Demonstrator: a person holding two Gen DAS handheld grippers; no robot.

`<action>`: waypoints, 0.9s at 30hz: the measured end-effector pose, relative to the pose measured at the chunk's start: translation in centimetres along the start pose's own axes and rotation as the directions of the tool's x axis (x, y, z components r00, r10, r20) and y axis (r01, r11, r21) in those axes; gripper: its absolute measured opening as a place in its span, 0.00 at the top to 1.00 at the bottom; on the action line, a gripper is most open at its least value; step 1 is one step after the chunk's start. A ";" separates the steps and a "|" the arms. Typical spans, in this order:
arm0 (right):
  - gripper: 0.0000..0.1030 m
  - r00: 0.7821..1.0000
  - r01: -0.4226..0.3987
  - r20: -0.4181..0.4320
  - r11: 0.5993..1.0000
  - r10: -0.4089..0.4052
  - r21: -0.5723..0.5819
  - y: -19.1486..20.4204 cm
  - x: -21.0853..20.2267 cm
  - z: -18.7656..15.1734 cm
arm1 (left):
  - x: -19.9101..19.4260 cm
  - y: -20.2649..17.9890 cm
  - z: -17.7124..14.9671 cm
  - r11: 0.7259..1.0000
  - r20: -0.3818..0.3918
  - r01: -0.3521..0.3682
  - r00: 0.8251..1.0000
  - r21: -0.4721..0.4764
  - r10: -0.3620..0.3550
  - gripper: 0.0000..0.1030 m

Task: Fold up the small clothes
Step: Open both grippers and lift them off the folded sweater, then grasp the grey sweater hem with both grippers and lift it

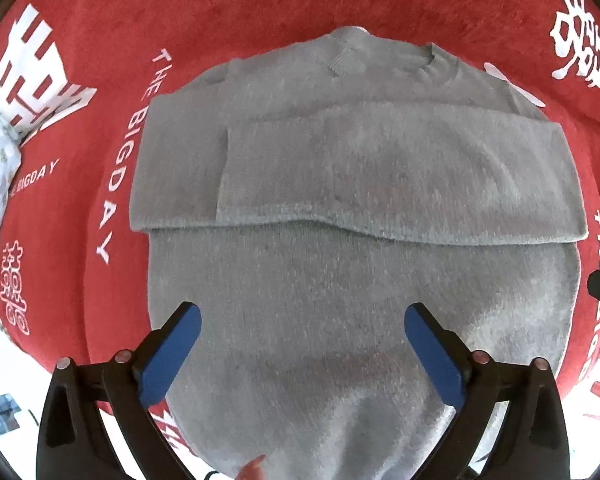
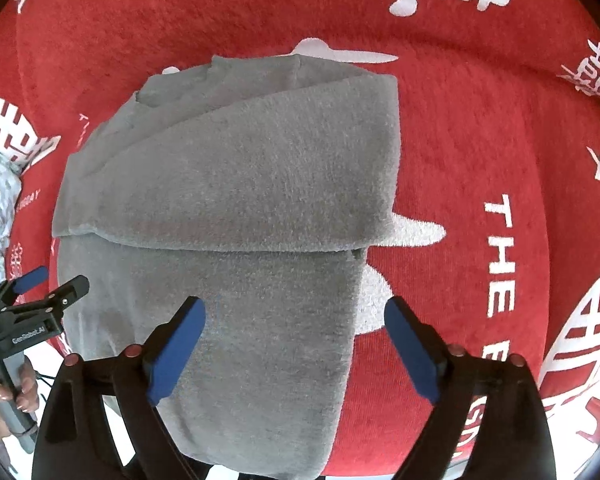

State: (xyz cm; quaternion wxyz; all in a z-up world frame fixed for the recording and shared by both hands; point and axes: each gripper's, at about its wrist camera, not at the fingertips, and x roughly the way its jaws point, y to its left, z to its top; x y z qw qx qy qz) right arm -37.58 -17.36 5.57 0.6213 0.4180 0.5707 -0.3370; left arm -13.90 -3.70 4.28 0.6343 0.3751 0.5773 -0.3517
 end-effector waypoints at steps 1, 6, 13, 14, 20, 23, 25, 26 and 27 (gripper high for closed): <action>0.10 1.000 0.003 -0.001 1.000 -0.003 -0.007 0.0 0.0 0.0 | 0.1 0.1 -0.1 1.000 -0.005 0.002 1.000 -0.011 -0.002 0.01; 0.10 0.999 0.037 0.006 0.997 -0.036 -0.062 0.4 -0.1 -0.2 | 0.7 0.5 -1.1 0.997 -0.027 0.033 0.999 -0.064 -0.034 0.01; 0.10 1.000 0.000 0.017 0.999 0.001 -0.048 0.6 -0.5 -1.1 | 0.7 1.1 -2.7 0.997 -0.031 0.066 0.997 -0.050 -0.068 0.01; 0.10 0.999 -0.026 0.021 0.999 0.026 -0.041 0.5 -0.5 -1.3 | 0.6 1.5 -3.1 0.996 -0.026 0.074 0.997 -0.047 -0.075 0.01; 0.10 0.957 -0.290 0.013 0.952 0.290 0.101 -1.2 0.2 -4.9 | 1.1 4.1 -6.2 0.991 -0.017 0.132 0.991 -0.037 -0.132 0.01; 0.10 0.914 -0.393 -0.031 0.903 0.404 0.174 -2.2 1.4 -8.0 | 1.4 5.8 -8.9 0.986 -0.025 0.155 0.987 -0.055 -0.157 0.01; 0.10 0.894 -0.423 -0.065 0.884 0.442 0.200 -2.6 2.1 -10.6 | 1.9 7.2 -11.1 0.979 -0.047 0.187 0.980 -0.081 -0.191 0.01; 0.10 0.887 -0.431 -0.080 0.876 0.456 0.216 -2.8 2.5 -12.0 | 2.3 8.0 -12.5 0.975 -0.061 0.202 0.976 -0.095 -0.209 0.01; 0.10 0.877 -0.441 -0.094 0.866 0.472 0.233 -2.9 2.9 -13.4 | 2.5 8.4 -13.7 0.972 -0.070 0.210 0.974 -0.102 -0.217 0.01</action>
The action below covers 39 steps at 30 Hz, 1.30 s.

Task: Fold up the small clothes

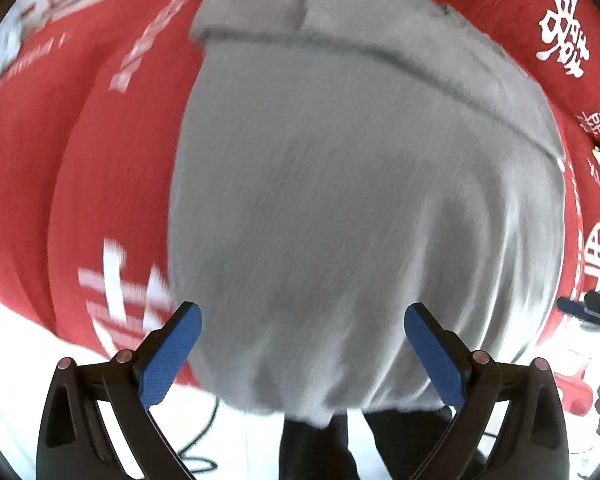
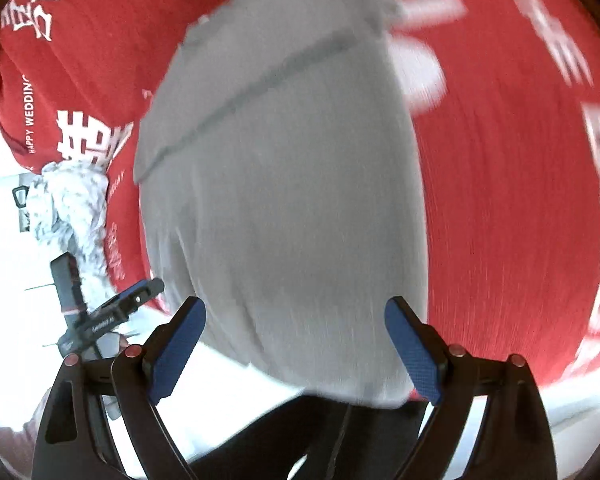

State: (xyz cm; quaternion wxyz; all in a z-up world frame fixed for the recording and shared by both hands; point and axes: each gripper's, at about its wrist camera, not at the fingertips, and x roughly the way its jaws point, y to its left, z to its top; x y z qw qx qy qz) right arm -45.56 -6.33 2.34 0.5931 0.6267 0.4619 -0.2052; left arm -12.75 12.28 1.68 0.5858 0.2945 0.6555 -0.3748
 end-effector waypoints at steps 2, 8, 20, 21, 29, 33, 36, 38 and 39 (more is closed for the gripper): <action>0.10 0.999 -0.023 -0.045 0.999 0.024 0.029 -1.4 1.0 -2.5 | 0.6 1.0 -1.6 1.000 -0.019 0.012 1.000 -0.010 -0.012 0.01; 0.10 0.993 0.028 -0.117 0.997 -0.019 0.077 -5.1 5.0 -7.3 | 4.1 3.1 -5.8 0.997 -0.095 0.052 0.994 -0.048 -0.057 0.01; 0.93 0.989 0.009 -0.146 0.991 0.011 0.132 -6.8 9.6 -10.2 | 5.6 2.4 -8.4 0.985 -0.078 0.141 0.986 -0.099 -0.149 0.37; 0.93 0.990 -0.011 -0.135 0.991 0.030 0.136 -6.6 9.2 -10.5 | 5.1 2.2 -8.6 0.984 -0.080 0.157 0.983 -0.088 -0.164 0.48; 0.94 0.971 -0.235 -0.018 0.967 0.238 0.100 -1.5 4.3 -9.1 | -0.5 1.6 -7.2 0.949 -0.047 0.316 0.947 -0.023 -0.317 0.86; 0.94 0.942 -0.330 0.099 0.940 0.322 0.084 0.9 1.7 -5.5 | -4.5 1.3 -3.5 0.931 0.073 0.365 0.929 -0.006 -0.364 0.86; 0.95 0.913 -0.385 0.180 0.920 0.366 0.079 1.8 0.4 -1.4 | -6.1 1.3 1.0 0.933 0.167 0.359 0.920 0.003 -0.354 0.86; 0.95 0.907 -0.386 0.217 0.919 0.362 0.082 2.1 0.1 1.4 | -6.1 0.9 4.1 0.947 0.206 0.322 0.925 0.015 -0.318 0.86; 0.95 0.905 -0.383 0.237 0.920 0.354 0.087 2.0 0.0 3.1 | -5.8 0.5 5.3 0.955 0.221 0.297 0.930 0.022 -0.295 0.86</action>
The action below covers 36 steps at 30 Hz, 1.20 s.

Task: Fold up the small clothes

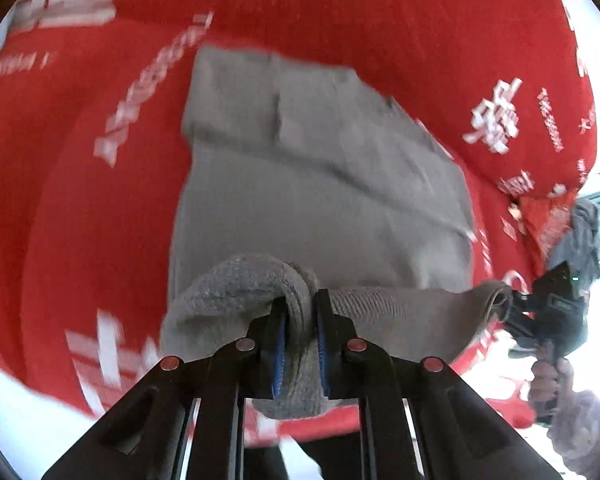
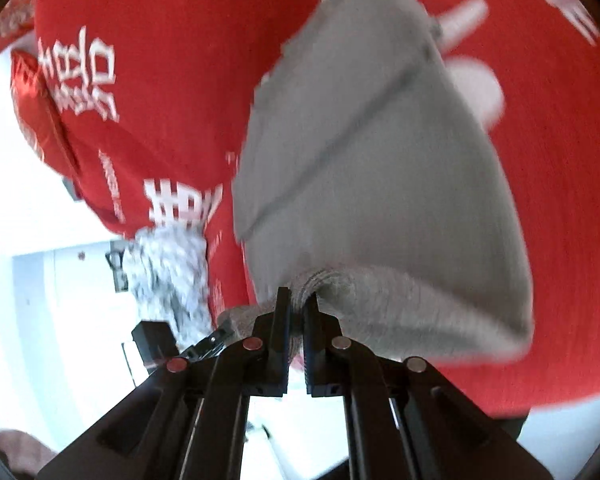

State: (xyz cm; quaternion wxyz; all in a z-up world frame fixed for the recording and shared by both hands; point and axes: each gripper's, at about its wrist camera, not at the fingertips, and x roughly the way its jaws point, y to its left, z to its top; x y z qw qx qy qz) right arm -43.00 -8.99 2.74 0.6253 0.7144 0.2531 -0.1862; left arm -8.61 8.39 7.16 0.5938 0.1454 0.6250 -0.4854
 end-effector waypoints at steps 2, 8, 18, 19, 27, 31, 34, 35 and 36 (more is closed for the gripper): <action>0.95 1.000 0.015 0.024 1.000 -0.016 0.017 0.2 0.7 2.5 | 1.4 -0.6 1.8 0.998 0.009 -0.056 0.998 0.022 0.056 0.86; 0.94 0.993 0.112 0.025 0.991 -0.114 0.066 -1.0 1.1 7.5 | 3.3 -0.2 4.1 0.995 -0.060 -0.094 0.994 -0.023 0.092 0.82; 0.76 0.993 0.108 0.023 0.988 -0.112 0.114 -1.1 1.0 9.6 | -0.7 -0.5 4.2 0.970 -0.046 -0.237 0.970 0.063 0.240 0.18; 0.53 0.991 0.133 0.019 0.986 -0.136 0.100 -0.6 0.8 9.9 | -0.6 -0.4 4.4 0.966 -0.050 -0.250 0.966 0.066 0.254 0.18; 0.35 0.935 0.344 -0.022 0.918 -0.355 -0.197 2.6 1.6 11.1 | 4.2 -1.2 6.3 0.943 -0.139 -0.300 0.937 0.144 0.319 0.18; 0.35 0.896 0.400 -0.058 0.858 -0.440 -0.323 3.3 3.9 10.8 | 6.8 -0.7 7.5 0.938 -0.146 -0.313 0.931 0.149 0.334 0.18; 0.35 0.866 0.438 -0.064 0.814 -0.496 -0.380 3.5 5.2 10.2 | 8.3 0.3 8.1 0.941 -0.164 -0.310 0.930 0.133 0.330 0.18; 0.35 0.856 0.453 -0.060 0.800 -0.514 -0.394 3.5 5.5 10.0 | 8.7 0.6 8.2 0.945 -0.170 -0.300 0.932 0.130 0.320 0.19; 0.35 0.844 0.468 -0.057 0.784 -0.534 -0.407 3.3 5.9 9.9 | 8.9 0.7 8.2 0.948 -0.170 -0.291 0.935 0.131 0.311 0.22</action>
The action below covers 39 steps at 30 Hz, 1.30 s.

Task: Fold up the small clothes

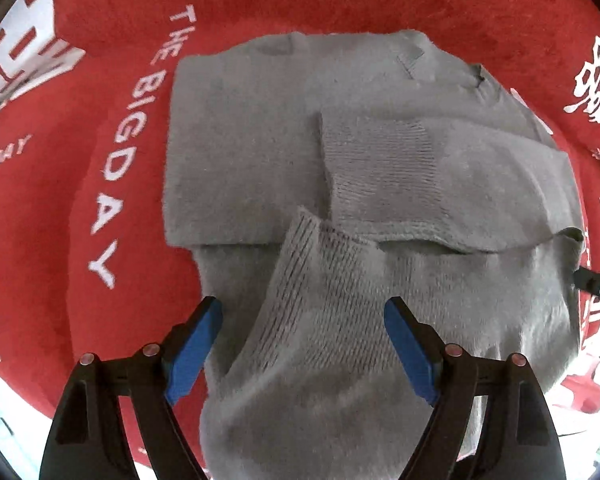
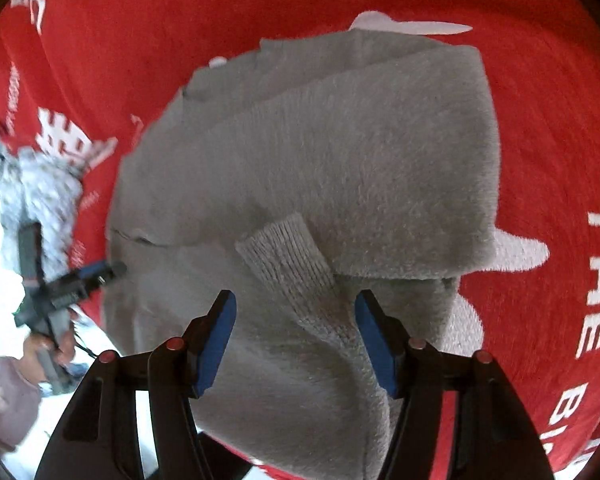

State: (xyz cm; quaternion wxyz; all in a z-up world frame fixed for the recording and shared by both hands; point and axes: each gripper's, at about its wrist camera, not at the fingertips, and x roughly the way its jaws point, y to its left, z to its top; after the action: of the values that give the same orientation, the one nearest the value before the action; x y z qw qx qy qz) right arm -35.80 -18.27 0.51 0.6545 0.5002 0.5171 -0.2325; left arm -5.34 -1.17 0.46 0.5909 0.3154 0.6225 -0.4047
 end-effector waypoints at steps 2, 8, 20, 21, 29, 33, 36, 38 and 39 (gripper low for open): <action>0.49 0.999 0.047 -0.006 0.999 -0.047 -0.025 0.3 0.7 -0.2 | 0.0 0.0 -0.1 1.000 0.020 -0.011 1.000 0.024 0.011 0.75; 0.92 0.976 0.191 0.116 0.980 -0.183 -0.057 2.4 -1.9 -1.9 | -3.4 -0.1 -1.1 0.996 0.089 0.050 0.994 0.078 -0.057 0.92; 0.93 0.905 0.264 0.372 0.958 -0.206 -0.110 7.4 -11.4 2.1 | -13.4 -0.1 4.3 0.989 0.327 0.111 0.935 0.096 -0.137 0.92; 0.93 0.901 0.267 0.380 0.957 -0.208 -0.109 7.3 -11.4 3.1 | -13.4 -0.3 5.4 0.990 0.345 0.099 0.930 0.102 -0.129 0.92; 0.93 0.918 0.268 0.323 0.961 -0.230 -0.075 4.3 -5.2 11.9 | -6.0 -1.7 12.7 0.997 0.340 -0.009 0.940 0.081 -0.019 0.92; 0.93 0.929 0.294 0.252 0.954 -0.272 -0.054 2.2 -0.3 14.1 | -0.4 -1.1 14.4 0.997 0.277 -0.066 0.960 0.049 0.050 0.92; 0.93 0.936 0.288 0.221 0.957 -0.275 -0.028 0.8 1.8 14.5 | 1.8 -0.6 14.6 0.996 0.261 -0.081 0.963 0.035 0.069 0.92; 0.92 0.936 0.276 0.228 0.961 -0.267 -0.008 0.0 2.4 14.5 | 2.2 -0.4 14.7 0.994 0.275 -0.106 0.957 0.030 0.094 0.79; 0.92 0.934 0.272 0.240 0.962 -0.266 0.005 -0.1 2.3 14.5 | 2.3 -0.2 14.8 0.991 0.277 -0.130 0.953 0.019 0.120 0.67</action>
State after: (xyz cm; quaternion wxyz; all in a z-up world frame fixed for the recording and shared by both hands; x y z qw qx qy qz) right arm -28.64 -30.83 -2.17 0.6808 0.3839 0.5017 -0.3707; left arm 1.34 -14.44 -1.38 0.6903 0.3057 0.5055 -0.4178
